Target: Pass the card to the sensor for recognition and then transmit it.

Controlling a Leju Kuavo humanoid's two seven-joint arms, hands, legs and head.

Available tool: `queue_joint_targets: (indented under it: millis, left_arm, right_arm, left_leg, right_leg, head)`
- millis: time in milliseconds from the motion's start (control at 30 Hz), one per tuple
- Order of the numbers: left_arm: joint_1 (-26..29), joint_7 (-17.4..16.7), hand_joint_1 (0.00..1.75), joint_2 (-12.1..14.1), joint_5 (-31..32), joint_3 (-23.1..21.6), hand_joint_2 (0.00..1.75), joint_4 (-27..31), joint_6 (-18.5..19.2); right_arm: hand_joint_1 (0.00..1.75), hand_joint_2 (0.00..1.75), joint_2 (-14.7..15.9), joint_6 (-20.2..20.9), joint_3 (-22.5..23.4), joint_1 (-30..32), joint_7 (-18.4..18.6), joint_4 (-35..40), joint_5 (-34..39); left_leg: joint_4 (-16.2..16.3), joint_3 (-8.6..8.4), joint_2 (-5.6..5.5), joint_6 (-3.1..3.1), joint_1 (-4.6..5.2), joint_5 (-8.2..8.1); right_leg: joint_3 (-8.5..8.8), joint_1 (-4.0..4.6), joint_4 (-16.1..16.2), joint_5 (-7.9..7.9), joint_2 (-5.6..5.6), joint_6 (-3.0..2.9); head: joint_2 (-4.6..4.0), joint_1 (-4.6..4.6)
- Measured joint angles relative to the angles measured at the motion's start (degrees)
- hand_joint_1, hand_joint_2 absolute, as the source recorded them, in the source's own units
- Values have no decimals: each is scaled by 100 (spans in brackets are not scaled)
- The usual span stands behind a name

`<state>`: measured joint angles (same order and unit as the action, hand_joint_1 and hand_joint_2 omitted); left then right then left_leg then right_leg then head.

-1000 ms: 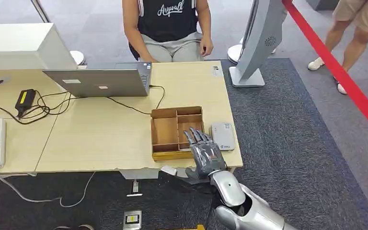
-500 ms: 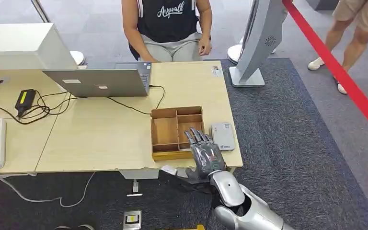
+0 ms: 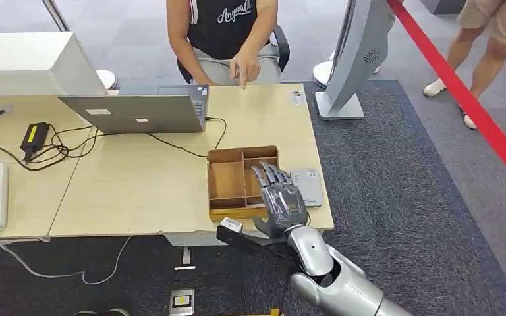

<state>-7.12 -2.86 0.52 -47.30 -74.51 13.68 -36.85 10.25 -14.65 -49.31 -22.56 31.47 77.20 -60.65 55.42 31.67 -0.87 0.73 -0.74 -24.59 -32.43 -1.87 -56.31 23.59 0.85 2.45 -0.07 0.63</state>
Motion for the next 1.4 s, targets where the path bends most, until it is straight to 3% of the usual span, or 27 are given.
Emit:
queue_joint_targets:
  millis: [533,733,1400]
  left_arm:
    - [1,66,0,0,-18,0,0,0,-4]
    - [1,68,0,0,-57,0,0,0,-20]
    - [1,92,0,0,-114,0,0,0,-61]
  right_arm:
    - [0,175,-201,-109,-7,-208,-300,-645,328]
    - [0,175,-223,70,-46,-251,-455,-773,586]
    - [0,175,-153,197,-157,-276,-452,-920,712]
  left_leg:
    - [0,1,0,0,0,0]
    - [0,1,0,0,0,0]
    - [0,0,0,0,0,0]
  right_leg:
    - [0,0,0,0,0,0]
    - [0,0,0,0,0,0]
    - [-1,0,0,0,0,0]
  head:
    - [0,2]
    - [0,2]
    - [0,2]
